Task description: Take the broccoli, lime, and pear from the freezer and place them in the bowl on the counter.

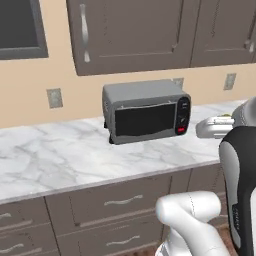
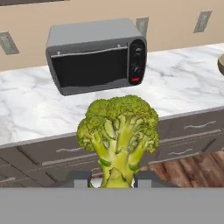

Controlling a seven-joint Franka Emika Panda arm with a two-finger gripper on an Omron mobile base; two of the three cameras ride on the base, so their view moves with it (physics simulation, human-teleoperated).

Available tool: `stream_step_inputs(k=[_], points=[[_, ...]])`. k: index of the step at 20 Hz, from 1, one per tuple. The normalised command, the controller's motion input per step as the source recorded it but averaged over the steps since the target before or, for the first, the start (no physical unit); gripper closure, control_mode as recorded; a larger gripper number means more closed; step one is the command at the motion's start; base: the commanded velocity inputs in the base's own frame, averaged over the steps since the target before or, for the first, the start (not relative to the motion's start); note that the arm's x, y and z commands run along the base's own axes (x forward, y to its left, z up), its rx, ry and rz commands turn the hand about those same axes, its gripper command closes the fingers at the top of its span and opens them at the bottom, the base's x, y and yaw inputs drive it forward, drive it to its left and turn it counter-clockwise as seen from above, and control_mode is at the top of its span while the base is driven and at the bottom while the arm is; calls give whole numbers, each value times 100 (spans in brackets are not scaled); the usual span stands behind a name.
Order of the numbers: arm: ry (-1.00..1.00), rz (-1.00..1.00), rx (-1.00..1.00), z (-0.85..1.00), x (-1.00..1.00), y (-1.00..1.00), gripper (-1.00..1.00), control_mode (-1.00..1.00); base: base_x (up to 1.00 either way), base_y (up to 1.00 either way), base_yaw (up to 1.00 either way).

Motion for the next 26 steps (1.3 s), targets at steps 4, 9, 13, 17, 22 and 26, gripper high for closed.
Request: stream_step_inputs(k=[4,9,13,17,22,26], points=[[0,0,0,0,0,0,100,100,57,-96,25],[0,0,0,0,0,0,100,100,9,-100,11],[0,0,0,0,0,0,100,100,0,-100,0],[0,0,0,0,0,0,100,100,0,-99,0],[0,0,0,0,0,0,100,100,19,-75,-8],[0,0,0,0,0,0,100,100,40,-46,-10]])
